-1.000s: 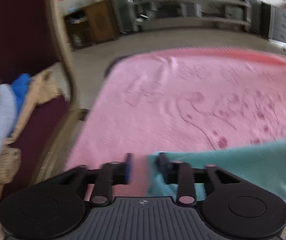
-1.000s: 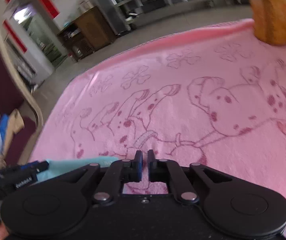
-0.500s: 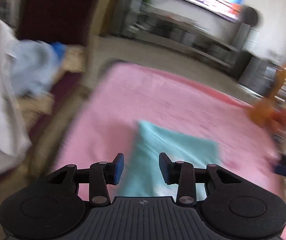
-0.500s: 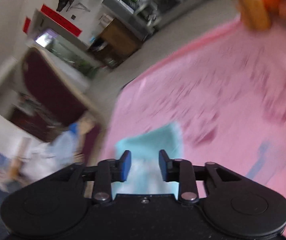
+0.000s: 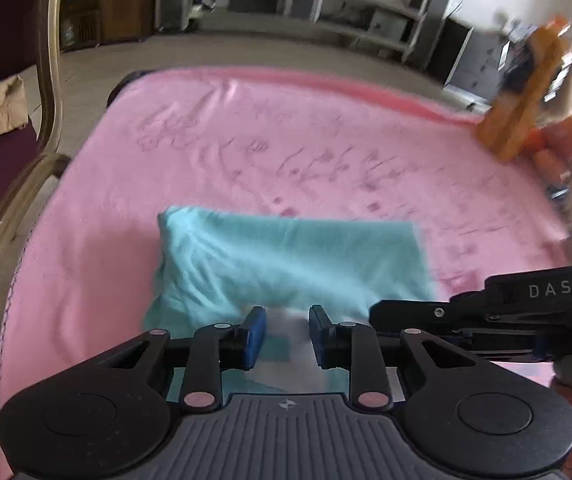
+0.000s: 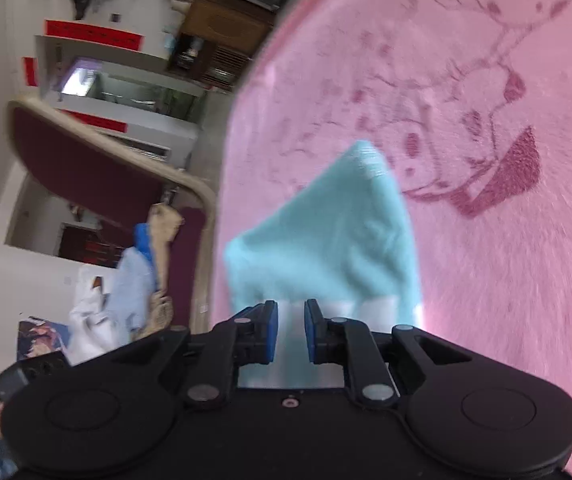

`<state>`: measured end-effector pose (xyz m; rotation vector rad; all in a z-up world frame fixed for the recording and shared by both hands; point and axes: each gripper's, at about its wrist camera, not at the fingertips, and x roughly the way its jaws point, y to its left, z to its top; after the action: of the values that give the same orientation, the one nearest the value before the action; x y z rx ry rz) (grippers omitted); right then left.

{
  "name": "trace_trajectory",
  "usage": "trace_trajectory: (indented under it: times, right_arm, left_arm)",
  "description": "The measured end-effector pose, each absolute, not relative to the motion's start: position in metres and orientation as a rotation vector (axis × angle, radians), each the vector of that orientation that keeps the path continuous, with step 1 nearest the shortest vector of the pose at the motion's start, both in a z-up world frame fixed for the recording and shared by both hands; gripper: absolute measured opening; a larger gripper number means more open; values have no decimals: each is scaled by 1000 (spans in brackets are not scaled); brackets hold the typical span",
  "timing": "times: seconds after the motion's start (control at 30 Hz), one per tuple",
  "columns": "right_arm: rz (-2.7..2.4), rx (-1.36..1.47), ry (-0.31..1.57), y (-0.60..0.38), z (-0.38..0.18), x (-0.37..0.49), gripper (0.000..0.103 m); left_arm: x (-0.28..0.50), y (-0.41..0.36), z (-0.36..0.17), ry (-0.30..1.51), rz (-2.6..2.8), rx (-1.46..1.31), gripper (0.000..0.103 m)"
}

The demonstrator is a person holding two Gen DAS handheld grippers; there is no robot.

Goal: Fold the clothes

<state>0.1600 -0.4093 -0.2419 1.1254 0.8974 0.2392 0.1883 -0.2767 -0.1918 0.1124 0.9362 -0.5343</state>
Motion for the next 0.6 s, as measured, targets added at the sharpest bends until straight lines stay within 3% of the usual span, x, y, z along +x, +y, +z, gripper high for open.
trace_trajectory:
  times: [0.03,0.3,0.37,0.47,0.6]
  right_arm:
    - [239,1142,908,-412,-250,166,4]
    - [14,1318,594,-478,-266,157,4]
    - [-43,1374,542,-489,-268,148,6]
    - [-93,1376,537,-490,-258,137,21]
    - [-64,1327,610,-472,-224,118,21]
  left_arm:
    - [192,-275,-191,926,-517,104,28]
    - [225,-238,-194,890,-168,-63,27]
    - [225,-231,-189,871,-132,-90,21]
    - [214,-224,-176,845,-137,-115,23]
    - [180,-216,-153,805,-175,-73,23]
